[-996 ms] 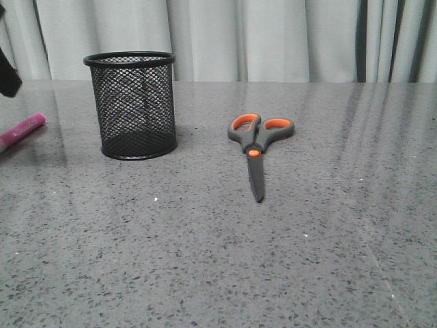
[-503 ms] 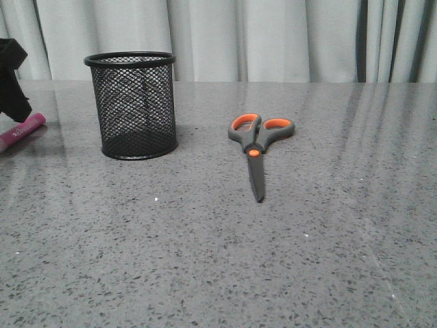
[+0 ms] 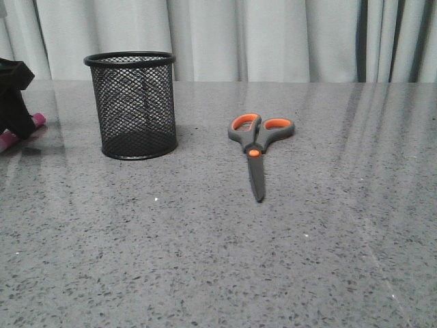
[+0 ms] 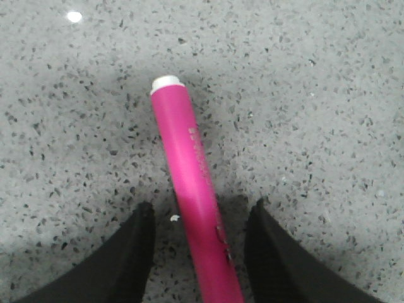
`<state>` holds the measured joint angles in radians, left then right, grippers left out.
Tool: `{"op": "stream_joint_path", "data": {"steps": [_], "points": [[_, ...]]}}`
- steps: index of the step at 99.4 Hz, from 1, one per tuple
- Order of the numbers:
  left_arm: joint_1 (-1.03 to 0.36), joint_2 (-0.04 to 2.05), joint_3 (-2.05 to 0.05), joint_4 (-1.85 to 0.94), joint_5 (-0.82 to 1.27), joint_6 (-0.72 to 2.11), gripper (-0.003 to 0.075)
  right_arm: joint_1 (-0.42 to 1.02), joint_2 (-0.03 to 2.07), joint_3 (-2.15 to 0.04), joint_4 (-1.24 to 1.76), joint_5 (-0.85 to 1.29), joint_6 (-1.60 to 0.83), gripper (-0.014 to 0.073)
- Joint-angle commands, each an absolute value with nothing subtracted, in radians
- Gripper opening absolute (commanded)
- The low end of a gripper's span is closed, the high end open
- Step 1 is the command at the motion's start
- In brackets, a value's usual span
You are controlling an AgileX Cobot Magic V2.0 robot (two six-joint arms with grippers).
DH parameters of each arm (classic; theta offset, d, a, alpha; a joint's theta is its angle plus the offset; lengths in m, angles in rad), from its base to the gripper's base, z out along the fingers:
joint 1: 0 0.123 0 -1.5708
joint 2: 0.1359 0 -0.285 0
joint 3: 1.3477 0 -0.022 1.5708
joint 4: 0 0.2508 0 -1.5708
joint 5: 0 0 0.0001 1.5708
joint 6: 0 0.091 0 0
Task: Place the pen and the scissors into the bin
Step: 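Lift the pink highlighter with the left gripper toward the mesh holder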
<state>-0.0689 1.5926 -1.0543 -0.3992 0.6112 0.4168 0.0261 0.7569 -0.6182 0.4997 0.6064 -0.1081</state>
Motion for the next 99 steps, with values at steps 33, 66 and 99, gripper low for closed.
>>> {"op": "stream_joint_path", "data": {"steps": [33, 66, 99], "points": [[-0.107, 1.598, -1.085, -0.393, 0.550, 0.417, 0.0314, 0.022, 0.760, -0.656, 0.504, 0.542, -0.128, 0.0414], [-0.107, 1.617, -1.085, -0.393, 0.598, 0.416, -0.0022, 0.022, 0.760, -0.656, 0.504, 0.556, -0.128, 0.0414], [-0.141, 1.387, -1.085, -0.404, 0.506, 0.416, -0.0022, 0.022, 0.760, -0.656, 0.504, 0.556, -0.128, 0.0414]]}}
